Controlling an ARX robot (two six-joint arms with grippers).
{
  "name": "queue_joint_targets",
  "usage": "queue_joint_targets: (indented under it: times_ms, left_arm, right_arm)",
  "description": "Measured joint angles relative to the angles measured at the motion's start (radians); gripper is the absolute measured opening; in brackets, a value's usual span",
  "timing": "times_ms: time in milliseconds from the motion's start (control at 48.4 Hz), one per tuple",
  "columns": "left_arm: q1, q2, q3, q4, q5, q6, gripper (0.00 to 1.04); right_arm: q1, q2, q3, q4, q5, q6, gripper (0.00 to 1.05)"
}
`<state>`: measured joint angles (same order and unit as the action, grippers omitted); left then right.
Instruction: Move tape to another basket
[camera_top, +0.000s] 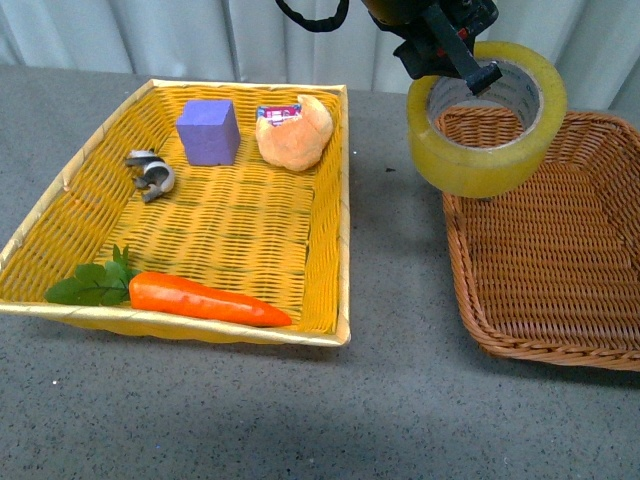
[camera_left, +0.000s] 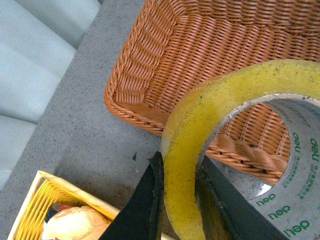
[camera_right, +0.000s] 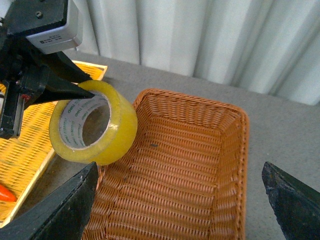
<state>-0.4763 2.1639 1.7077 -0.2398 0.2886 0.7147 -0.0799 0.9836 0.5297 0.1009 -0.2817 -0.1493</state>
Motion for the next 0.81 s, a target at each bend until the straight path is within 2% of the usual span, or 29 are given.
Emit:
queue_joint_targets:
  times_ms: [351, 434, 599, 806]
  left_arm:
    - [0.000, 0.000, 0.000, 0.000, 0.000, 0.000, 0.15]
    - [0.000, 0.000, 0.000, 0.000, 0.000, 0.000, 0.15]
    - [0.000, 0.000, 0.000, 0.000, 0.001, 0.000, 0.15]
    - [0.000, 0.000, 0.000, 0.000, 0.000, 0.003, 0.15]
  right_arm:
    - [0.140, 0.416, 0.276, -0.070, 0.127, 0.051, 0.96]
    - [0.166, 0.476, 0.311, -0.077, 0.124, 0.081, 0.96]
    - [0.214, 0.588, 0.362, -0.084, 0.186, 0.135, 0.96]
    - [0.227, 0.674, 0.368, -0.056, 0.205, 0.179, 0.96]
